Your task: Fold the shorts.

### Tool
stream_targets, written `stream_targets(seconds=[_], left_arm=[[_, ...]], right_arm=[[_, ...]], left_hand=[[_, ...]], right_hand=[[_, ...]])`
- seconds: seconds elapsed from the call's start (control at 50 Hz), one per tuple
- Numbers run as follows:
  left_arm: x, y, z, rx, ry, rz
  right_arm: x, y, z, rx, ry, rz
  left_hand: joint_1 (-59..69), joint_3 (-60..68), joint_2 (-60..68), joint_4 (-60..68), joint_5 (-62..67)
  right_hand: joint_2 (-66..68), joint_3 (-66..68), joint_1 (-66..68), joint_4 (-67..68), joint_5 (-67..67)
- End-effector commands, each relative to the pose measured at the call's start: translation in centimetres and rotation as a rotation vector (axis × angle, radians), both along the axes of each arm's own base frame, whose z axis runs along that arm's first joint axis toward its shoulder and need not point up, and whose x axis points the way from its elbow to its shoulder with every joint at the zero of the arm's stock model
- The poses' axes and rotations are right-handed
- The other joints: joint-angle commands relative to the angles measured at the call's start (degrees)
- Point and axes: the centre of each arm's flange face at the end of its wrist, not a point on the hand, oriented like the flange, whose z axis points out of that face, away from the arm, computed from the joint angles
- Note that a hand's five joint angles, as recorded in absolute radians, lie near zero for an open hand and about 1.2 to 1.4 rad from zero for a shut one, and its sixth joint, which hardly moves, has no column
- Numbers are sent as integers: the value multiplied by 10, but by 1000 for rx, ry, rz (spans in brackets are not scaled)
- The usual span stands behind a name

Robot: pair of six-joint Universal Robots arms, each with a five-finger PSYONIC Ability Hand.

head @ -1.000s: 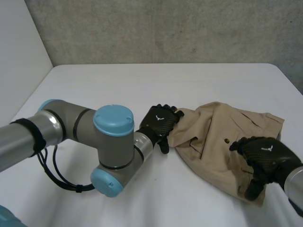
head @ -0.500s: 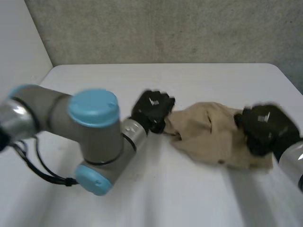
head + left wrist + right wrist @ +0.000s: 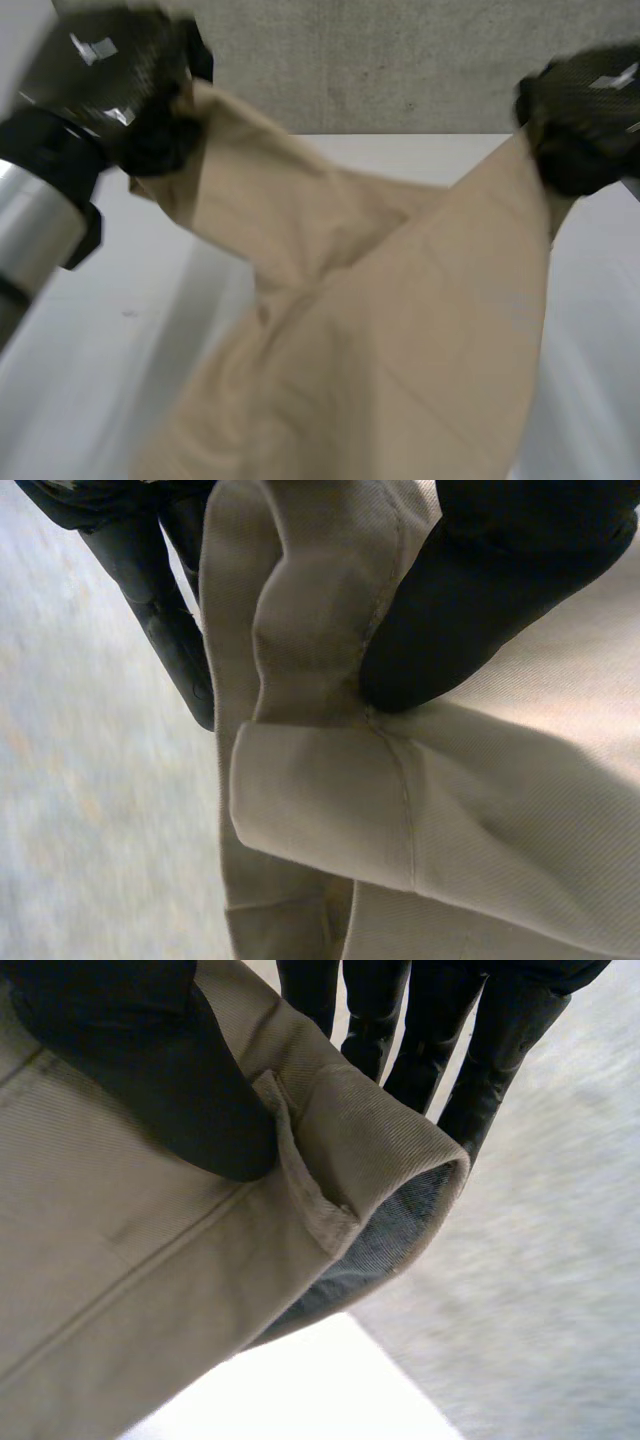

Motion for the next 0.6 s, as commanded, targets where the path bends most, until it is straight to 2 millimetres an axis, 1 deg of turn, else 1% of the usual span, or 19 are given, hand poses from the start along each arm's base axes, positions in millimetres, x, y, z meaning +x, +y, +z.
stream_targets(seconds=[0.02,0.04,0.08,0.1,0.12,0.18,0.2,0.24,0.26,0.28,0.34,0.36,0.42,0.44,0.5,0.52,0.54,0.58,0.6], left_arm=[[-12,-77,-98,244,-151,84],[-17,-91,-111,262,-162,90],[-23,-105,-124,274,-175,93],[-26,-113,-131,278,-178,98],[-29,-130,-141,278,-183,110],[-28,-155,-152,271,-182,139],[-28,-167,-155,258,-176,153],[-29,-177,-155,241,-170,158],[-30,-181,-154,230,-165,160],[-32,-189,-150,195,-146,167],[-35,-201,-140,127,-109,191],[-34,-208,-130,78,-81,215],[-30,-219,-118,9,-41,252],[-27,-226,-110,-38,-13,274],[-26,-232,-106,-97,21,284],[-28,-234,-106,-123,34,277],[-28,-235,-108,-131,35,273],[-31,-233,-117,-121,26,258],[-32,-229,-130,-88,0,235]], right_arm=[[40,-20,-68,217,68,135],[58,-27,-89,263,89,172],[67,-33,-99,276,94,182],[73,-41,-107,272,92,179],[76,-46,-110,265,90,172],[83,-64,-116,213,65,127],[84,-69,-117,199,62,112],[85,-72,-118,184,58,100],[86,-80,-115,143,37,68],[87,-83,-113,127,27,58],[90,-89,-105,64,-15,37],[91,-90,-103,51,-33,35],[97,-91,-95,3,-101,35],[99,-92,-95,-2,-107,35],[100,-93,-102,11,-103,33],[101,-93,-104,18,-100,34],[102,-92,-109,29,-94,36],[107,-90,-120,56,-79,44],[109,-89,-124,65,-74,47]], left_hand=[[166,120,114,110,132],[166,120,114,110,132],[166,120,114,110,132],[166,120,114,110,132],[166,120,114,110,132],[166,120,114,110,132],[166,120,114,110,132],[166,120,114,110,132],[166,120,114,110,132],[166,120,114,110,132],[166,120,114,110,132],[166,120,114,110,132],[166,120,114,110,132],[166,120,114,110,132],[166,120,114,110,132],[98,52,46,42,64],[-38,-84,-89,-94,-71],[-392,-438,-444,-448,-426],[-534,-580,-586,-590,-568]], right_hand=[[127,132,239,120,137],[127,132,239,120,137],[127,132,239,120,137],[127,132,239,120,137],[127,132,239,120,137],[127,132,239,120,137],[127,132,239,120,137],[127,132,239,120,137],[127,132,239,120,137],[127,132,239,120,137],[127,132,239,120,137],[127,132,239,120,137],[127,132,239,120,137],[127,132,239,120,137],[127,132,239,120,137],[127,132,239,120,137],[127,132,239,120,137],[127,132,239,120,137],[127,132,239,120,137]])
